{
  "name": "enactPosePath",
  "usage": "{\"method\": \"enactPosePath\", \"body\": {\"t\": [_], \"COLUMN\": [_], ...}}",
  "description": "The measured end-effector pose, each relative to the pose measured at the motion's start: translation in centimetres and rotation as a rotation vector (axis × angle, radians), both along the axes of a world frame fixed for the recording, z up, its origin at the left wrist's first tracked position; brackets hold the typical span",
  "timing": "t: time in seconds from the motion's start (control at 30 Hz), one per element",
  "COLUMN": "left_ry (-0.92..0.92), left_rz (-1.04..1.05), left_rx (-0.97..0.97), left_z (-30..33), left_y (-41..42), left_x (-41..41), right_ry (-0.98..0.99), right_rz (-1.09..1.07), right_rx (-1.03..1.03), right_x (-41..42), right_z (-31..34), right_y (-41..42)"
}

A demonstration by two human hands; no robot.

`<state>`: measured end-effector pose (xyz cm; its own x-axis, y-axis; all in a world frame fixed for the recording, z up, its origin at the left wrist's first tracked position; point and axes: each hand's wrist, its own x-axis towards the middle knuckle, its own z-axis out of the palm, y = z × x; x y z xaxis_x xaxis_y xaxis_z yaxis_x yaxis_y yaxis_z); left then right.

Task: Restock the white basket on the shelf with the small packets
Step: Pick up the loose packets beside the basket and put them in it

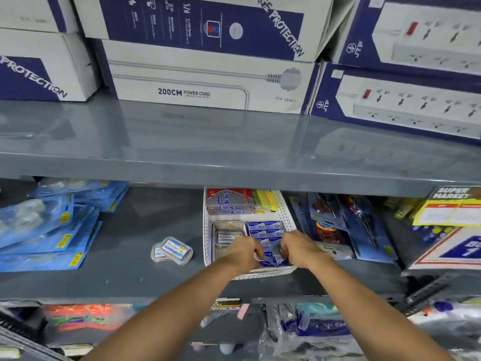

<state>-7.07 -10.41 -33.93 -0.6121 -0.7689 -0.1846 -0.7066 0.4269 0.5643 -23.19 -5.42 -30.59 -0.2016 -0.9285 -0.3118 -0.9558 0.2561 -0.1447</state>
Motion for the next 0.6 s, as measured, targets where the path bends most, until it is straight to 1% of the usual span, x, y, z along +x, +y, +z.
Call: {"method": "enactPosePath", "body": {"t": [0.17, 0.4, 0.6], "left_ry": [-0.009, 0.013, 0.057], "left_rz": [0.067, 0.031, 0.026], "left_rx": [0.019, 0.066, 0.048], "left_z": [-0.6, -0.2, -0.2], "left_y": [-0.2, -0.5, -0.4], "left_x": [-0.5, -0.5, -0.7], "right_ry": [-0.053, -0.05, -0.039], "right_rz": [-0.014, -0.033, -0.054], "right_rx": [-0.023, -0.061, -0.096], "right_x": [-0.3, -0.1, 0.1], "right_z": [-1.3, -1.6, -1.6], "right_y": [-0.2, -0.2, 0.2]}}
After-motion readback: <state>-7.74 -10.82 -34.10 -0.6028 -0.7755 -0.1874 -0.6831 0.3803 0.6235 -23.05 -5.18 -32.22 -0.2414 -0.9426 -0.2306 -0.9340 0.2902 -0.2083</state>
